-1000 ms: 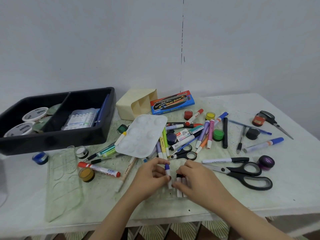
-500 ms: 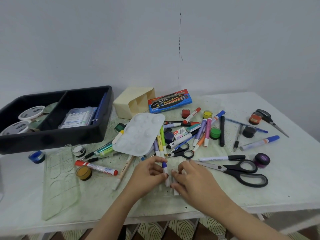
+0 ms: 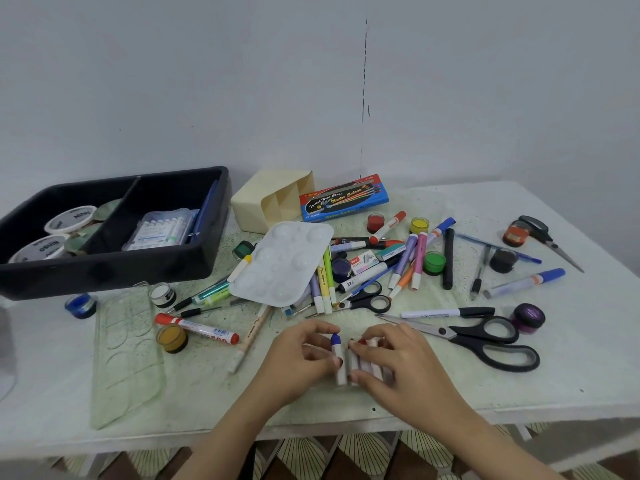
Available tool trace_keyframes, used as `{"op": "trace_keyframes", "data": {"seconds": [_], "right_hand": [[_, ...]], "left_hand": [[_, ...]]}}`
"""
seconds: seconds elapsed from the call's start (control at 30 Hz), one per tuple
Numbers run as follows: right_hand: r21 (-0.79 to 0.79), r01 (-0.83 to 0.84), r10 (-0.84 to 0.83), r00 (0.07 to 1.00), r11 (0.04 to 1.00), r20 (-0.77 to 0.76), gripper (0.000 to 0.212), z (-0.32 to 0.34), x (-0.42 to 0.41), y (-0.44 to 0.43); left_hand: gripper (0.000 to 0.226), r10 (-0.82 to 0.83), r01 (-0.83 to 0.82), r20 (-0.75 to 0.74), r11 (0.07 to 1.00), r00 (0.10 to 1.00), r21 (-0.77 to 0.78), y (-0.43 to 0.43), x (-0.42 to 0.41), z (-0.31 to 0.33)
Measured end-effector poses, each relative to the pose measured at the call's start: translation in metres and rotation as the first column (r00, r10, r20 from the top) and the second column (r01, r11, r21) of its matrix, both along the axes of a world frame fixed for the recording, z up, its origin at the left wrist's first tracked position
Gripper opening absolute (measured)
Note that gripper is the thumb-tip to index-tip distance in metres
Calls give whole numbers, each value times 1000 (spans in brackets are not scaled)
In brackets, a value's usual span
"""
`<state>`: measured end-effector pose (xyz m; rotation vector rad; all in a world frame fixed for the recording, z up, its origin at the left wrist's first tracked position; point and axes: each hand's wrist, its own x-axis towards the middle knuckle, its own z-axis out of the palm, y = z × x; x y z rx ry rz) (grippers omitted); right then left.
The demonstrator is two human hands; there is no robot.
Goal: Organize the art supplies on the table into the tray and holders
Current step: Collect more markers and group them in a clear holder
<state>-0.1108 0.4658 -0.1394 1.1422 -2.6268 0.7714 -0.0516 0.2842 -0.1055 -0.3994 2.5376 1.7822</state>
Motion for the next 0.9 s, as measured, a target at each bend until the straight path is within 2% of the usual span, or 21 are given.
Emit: {"op": "trace_keyframes", "data": {"seconds": [0.2,0.43,0.7,0.9], "right_hand": [[-9,-11,11,1000,1000,16,39,0,1,2],[-19,-15,15,1000,1000,27,39,-2,0,3],[-29,-21,22,999,999,29,39,0,1,4],[-19,-28,29,999,999,38,39,1,0,5]], "left_hand": [[42,-55,43,-45,973,997,-228,4,-2,-6],[46,-151,136,-3,900,988,-414,-1,-6,-7],[41,-243,209,3,827,970,-522,-3,-6,-4],[23,-299,238,-5,769,954,-593,-4,-4,-4]]}}
